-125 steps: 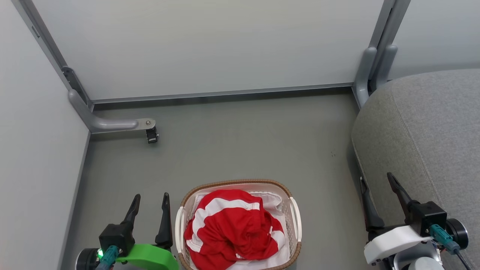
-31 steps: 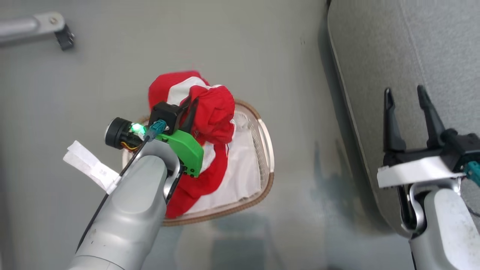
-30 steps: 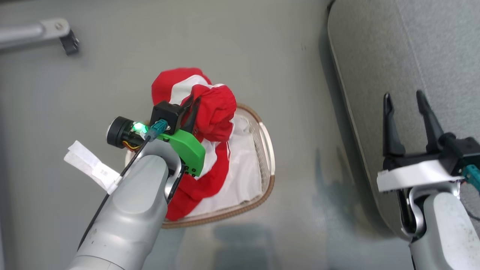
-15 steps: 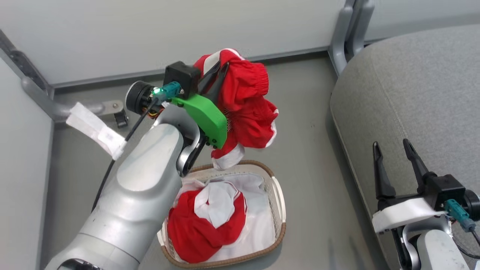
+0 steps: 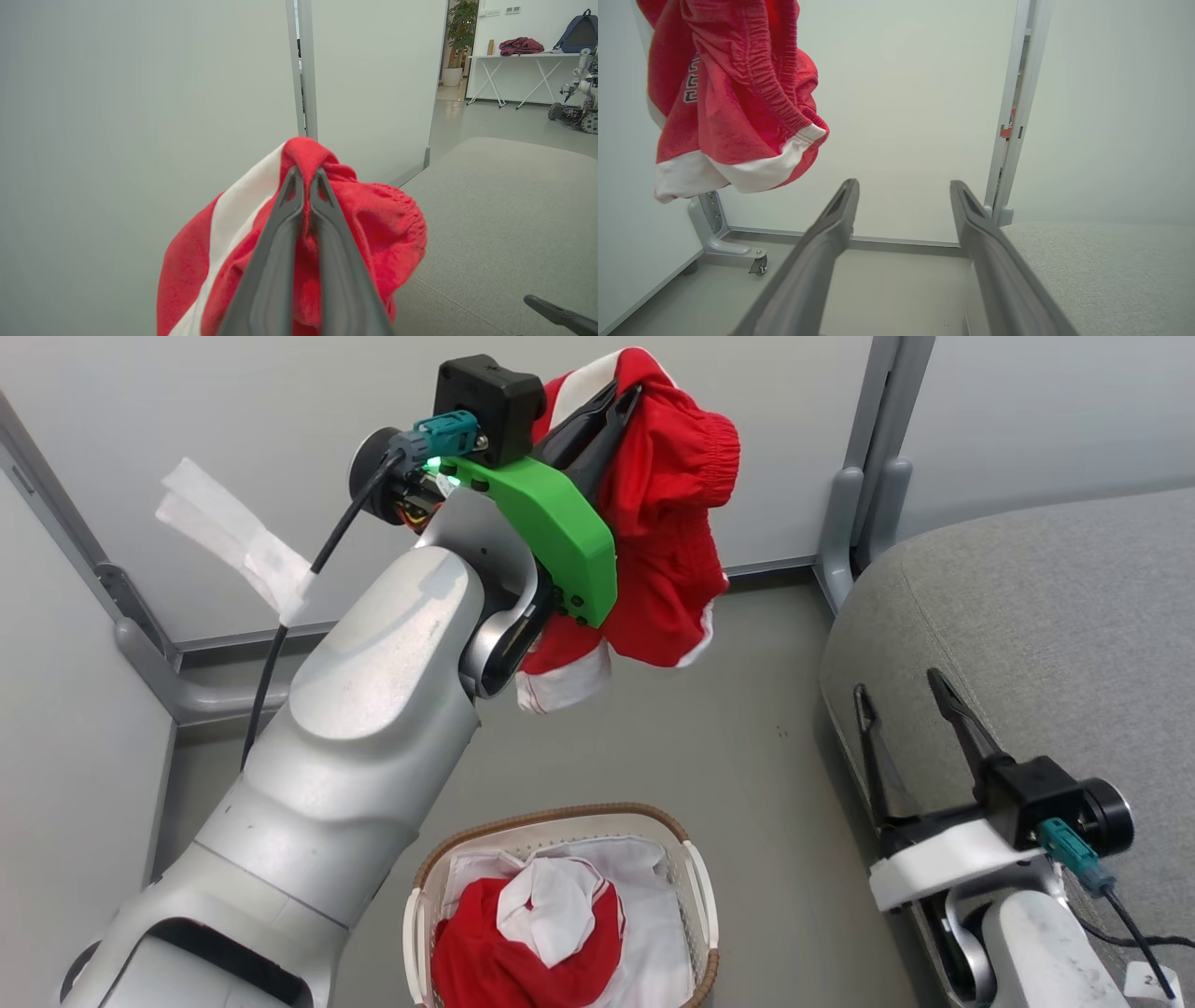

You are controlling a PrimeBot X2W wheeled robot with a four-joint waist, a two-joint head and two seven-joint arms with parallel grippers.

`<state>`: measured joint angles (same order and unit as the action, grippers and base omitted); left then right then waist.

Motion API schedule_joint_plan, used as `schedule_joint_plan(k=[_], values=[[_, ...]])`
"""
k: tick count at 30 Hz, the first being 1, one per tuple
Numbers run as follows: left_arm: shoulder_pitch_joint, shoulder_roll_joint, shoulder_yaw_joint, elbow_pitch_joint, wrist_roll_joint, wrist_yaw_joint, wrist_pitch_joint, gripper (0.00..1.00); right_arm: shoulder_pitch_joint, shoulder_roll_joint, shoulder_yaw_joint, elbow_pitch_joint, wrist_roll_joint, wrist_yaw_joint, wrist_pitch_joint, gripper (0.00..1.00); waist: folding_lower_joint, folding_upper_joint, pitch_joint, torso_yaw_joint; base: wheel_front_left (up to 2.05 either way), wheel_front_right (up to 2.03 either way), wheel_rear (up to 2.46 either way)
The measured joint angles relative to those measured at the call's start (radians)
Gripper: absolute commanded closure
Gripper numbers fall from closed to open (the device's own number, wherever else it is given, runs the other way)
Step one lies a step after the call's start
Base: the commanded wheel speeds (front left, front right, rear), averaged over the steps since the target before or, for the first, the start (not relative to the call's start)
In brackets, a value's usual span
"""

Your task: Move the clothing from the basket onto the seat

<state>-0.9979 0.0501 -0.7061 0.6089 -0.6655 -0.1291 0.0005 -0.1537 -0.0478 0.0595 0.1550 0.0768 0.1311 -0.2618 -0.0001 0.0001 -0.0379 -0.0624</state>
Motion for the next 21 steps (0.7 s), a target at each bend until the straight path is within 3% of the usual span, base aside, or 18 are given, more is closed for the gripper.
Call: schedule_joint_plan(k=[9, 21], values=[[0.0, 0.0, -0.05, -0.054, -0.03, 0.0, 0.009, 1.0, -0.138, 0.001, 0.217, 0.019, -0.022, 0.0, 0.0, 0.0, 0.0, 0.0, -0.006, 0.003, 0.0, 0.0, 0.0], [0.025, 0.001, -0.081, -0.124, -0.046, 0.0, 0.021, 1.0, -0.258, 0.0, 0.217, 0.124, -0.094, 0.0, 0.0, 0.0, 0.0, 0.0, 0.002, 0.034, 0.0, 0.0, 0.0]])
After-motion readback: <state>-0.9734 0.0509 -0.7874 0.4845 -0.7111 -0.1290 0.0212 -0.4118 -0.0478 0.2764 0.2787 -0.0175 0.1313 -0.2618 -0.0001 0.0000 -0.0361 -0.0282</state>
